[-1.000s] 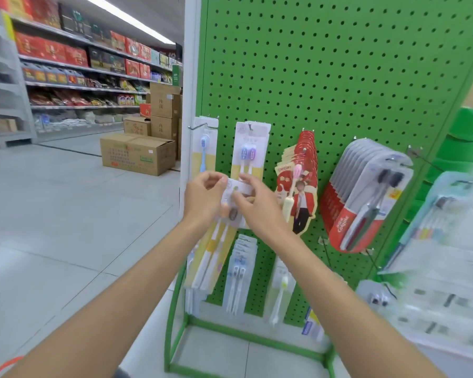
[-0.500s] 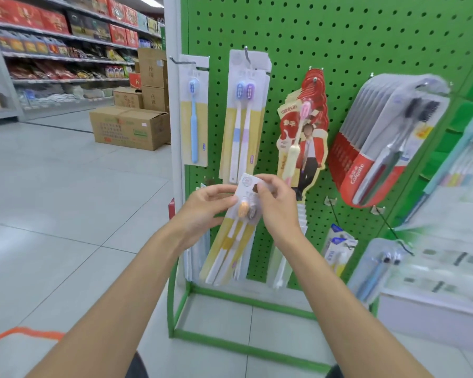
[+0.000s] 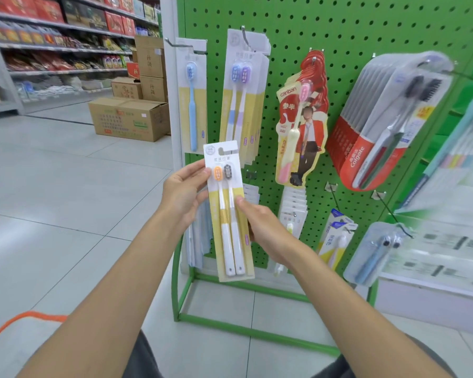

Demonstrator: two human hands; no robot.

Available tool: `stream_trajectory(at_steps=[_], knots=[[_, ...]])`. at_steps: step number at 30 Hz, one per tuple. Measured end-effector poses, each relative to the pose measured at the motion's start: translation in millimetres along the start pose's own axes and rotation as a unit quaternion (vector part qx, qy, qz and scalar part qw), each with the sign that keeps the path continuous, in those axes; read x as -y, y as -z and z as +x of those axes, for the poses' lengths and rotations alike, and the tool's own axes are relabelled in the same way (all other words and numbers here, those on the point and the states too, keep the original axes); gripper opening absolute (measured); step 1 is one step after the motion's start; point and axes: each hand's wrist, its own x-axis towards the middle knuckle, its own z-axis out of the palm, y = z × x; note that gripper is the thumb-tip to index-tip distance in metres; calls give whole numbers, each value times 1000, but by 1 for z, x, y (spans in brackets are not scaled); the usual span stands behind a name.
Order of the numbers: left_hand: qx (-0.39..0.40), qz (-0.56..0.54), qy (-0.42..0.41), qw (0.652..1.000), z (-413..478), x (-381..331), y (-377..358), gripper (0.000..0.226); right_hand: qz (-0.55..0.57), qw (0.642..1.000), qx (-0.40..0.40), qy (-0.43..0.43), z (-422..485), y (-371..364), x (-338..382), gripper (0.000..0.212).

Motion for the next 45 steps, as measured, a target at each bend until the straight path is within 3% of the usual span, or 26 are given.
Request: stream_trajectory(at_steps=[3,9,12,15,18,20,22,24,30,32,36,45], knots=[[-40,-23,-14,999,5,-4,8,19,-2,998,62,-20,-2,-2,-11,88],[-78,-28,-35,996,6,-9,14,17,-15,985,169,-13,-8,2,-26,15],[-86,4,-46,995,7,-7,14,18,-33,978,205,-13,-13,1,-30,19],[-79,71,-64,992,8,-3,12,22,-56,985,165,11,-17,-3,-31,19],[-25,154,-103,982,2,-1,3,29,-127,985,75,91,-20,-9,-32,25],[5,209,-134,969,-4,-1,-2,32,-213,965,37,148,-23,-11,-32,45],[7,242,-154,958,-5,0,-3,58,-230,958,32,166,-24,-12,-31,71],[-6,231,-160,960,-3,-1,-2,67,-199,968,43,150,-24,-13,-31,81],[23,109,-123,986,-1,0,-3,35,-93,990,73,74,-20,-12,-28,120],[38,78,-99,991,0,2,-2,31,-61,993,71,68,-15,-13,-33,117],[88,27,-42,995,-3,3,-4,29,-52,992,70,92,-12,-14,-34,80],[199,22,37,979,-11,13,-11,30,9,998,20,67,-2,2,-18,94]])
